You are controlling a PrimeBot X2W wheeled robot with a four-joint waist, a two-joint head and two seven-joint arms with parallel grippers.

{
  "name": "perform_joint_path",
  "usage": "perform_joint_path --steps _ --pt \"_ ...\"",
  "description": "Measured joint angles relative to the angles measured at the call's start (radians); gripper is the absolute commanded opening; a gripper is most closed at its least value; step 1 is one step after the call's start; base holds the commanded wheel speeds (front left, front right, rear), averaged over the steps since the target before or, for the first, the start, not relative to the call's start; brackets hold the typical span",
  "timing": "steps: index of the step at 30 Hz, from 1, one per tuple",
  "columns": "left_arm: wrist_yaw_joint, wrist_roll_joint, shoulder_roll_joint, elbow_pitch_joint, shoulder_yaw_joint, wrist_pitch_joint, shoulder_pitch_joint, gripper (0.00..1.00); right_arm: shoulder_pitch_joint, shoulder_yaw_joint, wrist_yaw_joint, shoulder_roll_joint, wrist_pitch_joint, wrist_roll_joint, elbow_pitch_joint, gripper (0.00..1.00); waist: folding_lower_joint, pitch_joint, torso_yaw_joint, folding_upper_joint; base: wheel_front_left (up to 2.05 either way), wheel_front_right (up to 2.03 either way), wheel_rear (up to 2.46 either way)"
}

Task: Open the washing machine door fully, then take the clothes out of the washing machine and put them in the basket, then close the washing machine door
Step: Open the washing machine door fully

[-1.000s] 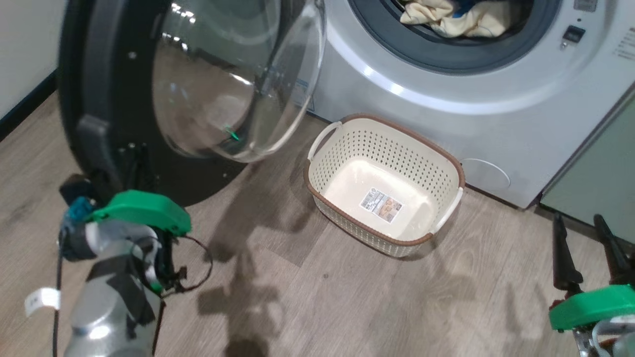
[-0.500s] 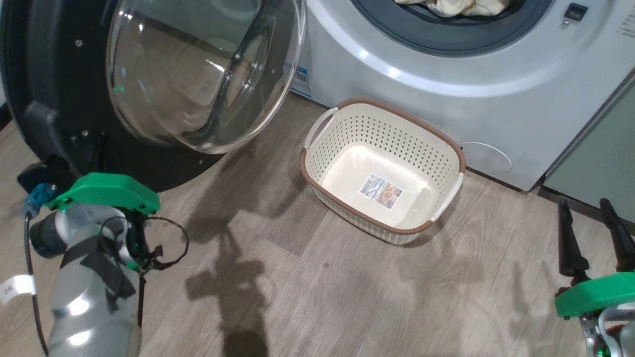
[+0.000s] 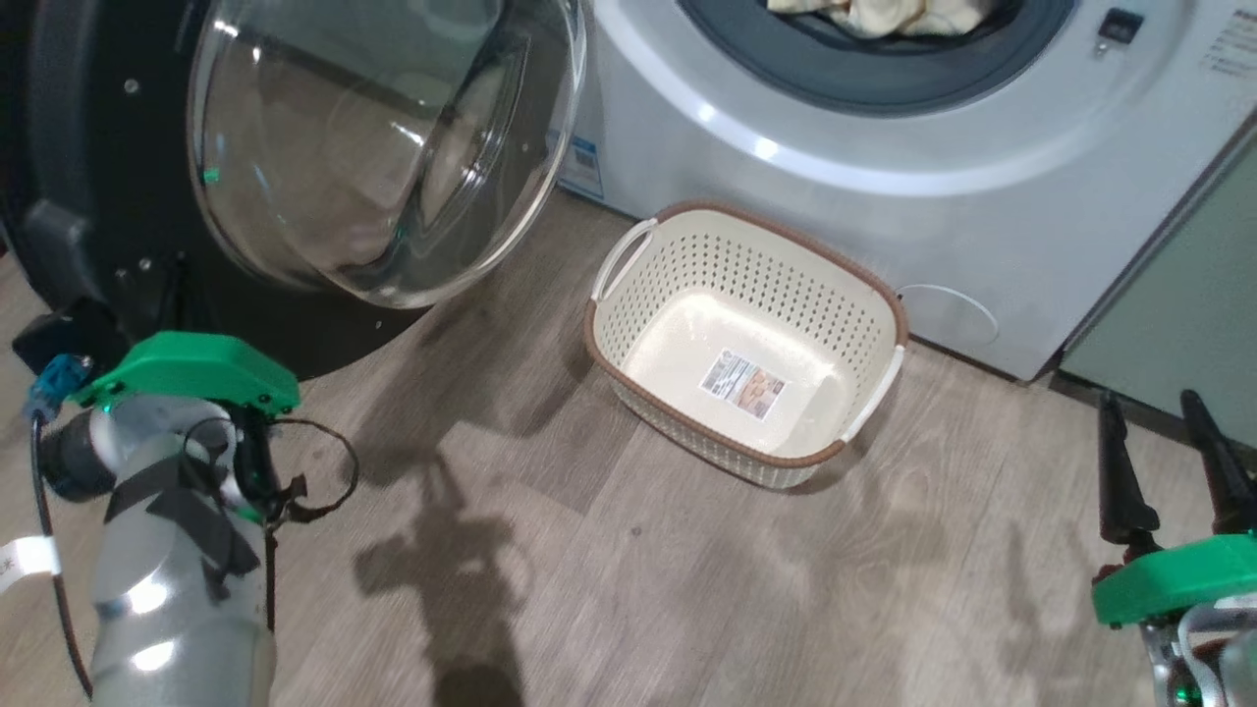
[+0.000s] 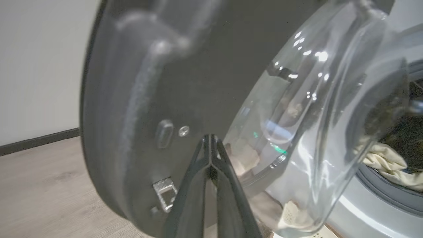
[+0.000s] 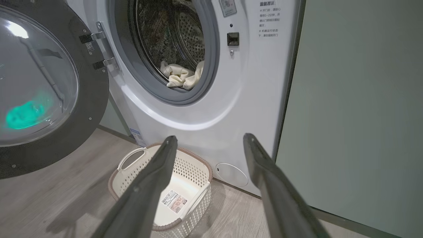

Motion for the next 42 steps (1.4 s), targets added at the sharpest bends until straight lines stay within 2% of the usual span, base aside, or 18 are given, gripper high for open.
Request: perform_joint_path --steps 6,13,14,15,16,17,28,30,32,36,42 --pt "-0.075 0.059 -0.023 -0.08 -0.03 0.0 0.049 0.0 0.012 -0.001 0.0 0.025 0.0 0.0 0.002 1.0 0.0 -0.045 -0.015 0.0 0.0 0.0 0.0" --pt "-0.131 0.093 -0.035 -0.147 -0.116 0.0 0.17 0.0 0.022 -0.009 0.0 0.054 0.0 0.0 0.004 1.0 -0.0001 -0.094 -0.065 0.0 0.0 0.0 0.0" --pt "-0.131 0.094 -0.038 -0.154 -0.128 0.0 0.183 0.34 0.027 -0.01 0.0 0.058 0.0 0.0 0.003 1.0 0.0 -0.101 -0.076 0.0 0.0 0.0 0.0" --pt "-0.132 0.094 -0.039 -0.16 -0.135 0.0 0.196 0.59 0.036 -0.01 0.0 0.06 0.0 0.0 0.003 1.0 -0.0001 -0.109 -0.087 0.0 0.0 0.0 0.0" --pt "-0.133 0.096 -0.039 -0.161 -0.139 0.0 0.206 0.9 0.044 -0.01 0.0 0.061 0.0 0.0 0.003 1.0 -0.0001 -0.116 -0.099 0.0 0.0 0.0 0.0" --pt "-0.138 0.097 -0.039 -0.164 -0.146 0.0 0.215 1.0 0.054 -0.012 0.0 0.062 0.0 0.0 0.003 1.0 -0.0001 -0.123 -0.11 0.0 0.0 0.0 0.0" --pt "-0.151 0.108 -0.026 -0.162 -0.217 0.0 0.252 1.0 0.085 -0.02 0.0 0.085 0.0 0.001 0.0 1.0 -0.0001 -0.175 -0.248 0.0 0.0 0.0 0.0" --pt "-0.157 0.086 -0.018 -0.158 -0.221 0.0 0.252 1.0 0.096 -0.024 0.0 0.086 0.0 0.001 -0.002 1.0 -0.0001 -0.186 -0.29 0.0 0.0 0.0 0.0" --pt "-0.157 0.076 -0.016 -0.157 -0.222 0.0 0.253 1.0 0.098 -0.025 0.0 0.088 0.0 0.001 -0.002 1.0 -0.0001 -0.19 -0.303 0.0 0.0 0.0 0.0" --pt "-0.157 0.059 0.004 -0.156 -0.239 0.0 0.255 1.0 0.099 -0.038 0.0 0.089 0.0 0.0 -0.005 1.0 0.0 -0.205 -0.351 0.0 0.0 0.0 0.0" --pt "-0.157 0.021 0.048 -0.146 -0.328 0.0 0.282 1.0 0.119 -0.045 0.0 0.09 0.0 -0.008 -0.014 1.0 0.0 -0.221 -0.413 0.0 0.0 0.0 0.0"
